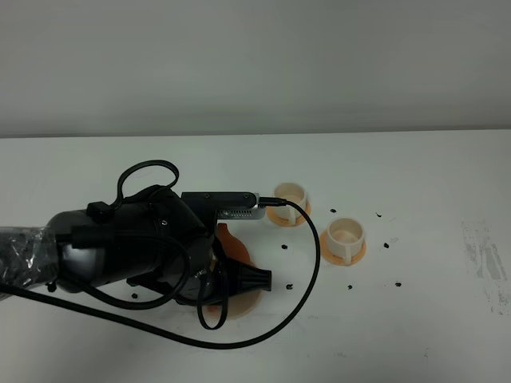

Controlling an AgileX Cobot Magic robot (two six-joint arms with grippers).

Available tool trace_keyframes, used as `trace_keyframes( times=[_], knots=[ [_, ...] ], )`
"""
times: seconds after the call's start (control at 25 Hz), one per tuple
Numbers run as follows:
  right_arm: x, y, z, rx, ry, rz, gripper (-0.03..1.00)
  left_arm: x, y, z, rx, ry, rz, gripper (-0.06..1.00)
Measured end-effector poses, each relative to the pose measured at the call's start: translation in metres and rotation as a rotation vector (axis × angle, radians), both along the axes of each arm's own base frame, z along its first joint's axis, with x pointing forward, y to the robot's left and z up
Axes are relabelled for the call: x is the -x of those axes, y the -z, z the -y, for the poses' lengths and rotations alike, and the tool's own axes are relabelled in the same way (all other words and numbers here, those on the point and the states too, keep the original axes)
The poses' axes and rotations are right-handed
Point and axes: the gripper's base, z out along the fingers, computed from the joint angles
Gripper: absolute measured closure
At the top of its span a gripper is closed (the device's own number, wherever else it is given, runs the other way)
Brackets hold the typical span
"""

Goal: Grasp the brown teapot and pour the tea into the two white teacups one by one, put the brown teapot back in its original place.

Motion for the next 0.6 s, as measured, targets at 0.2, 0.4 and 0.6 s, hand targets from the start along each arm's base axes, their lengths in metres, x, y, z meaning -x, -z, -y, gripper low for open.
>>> trace_keyframes(
  times=[0.2,0.4,0.6],
  knots=[
    [0.000,0.000,0.000,-0.001,-0.001,0.000,0.76,0.002,-0.014,-0.002,-0.027,0.092,0.040,0.82],
    [0.000,0.000,0.000,-0.001,-0.001,0.000,0.76,-0.002,-0.026,-0.009,-0.110,0.292,0.097,0.82],
    [0.000,0.000,0.000,-0.001,-0.001,0.000,0.76,-0.017,-0.045,-0.013,-0.210,0.456,0.143,0.82]
  ],
)
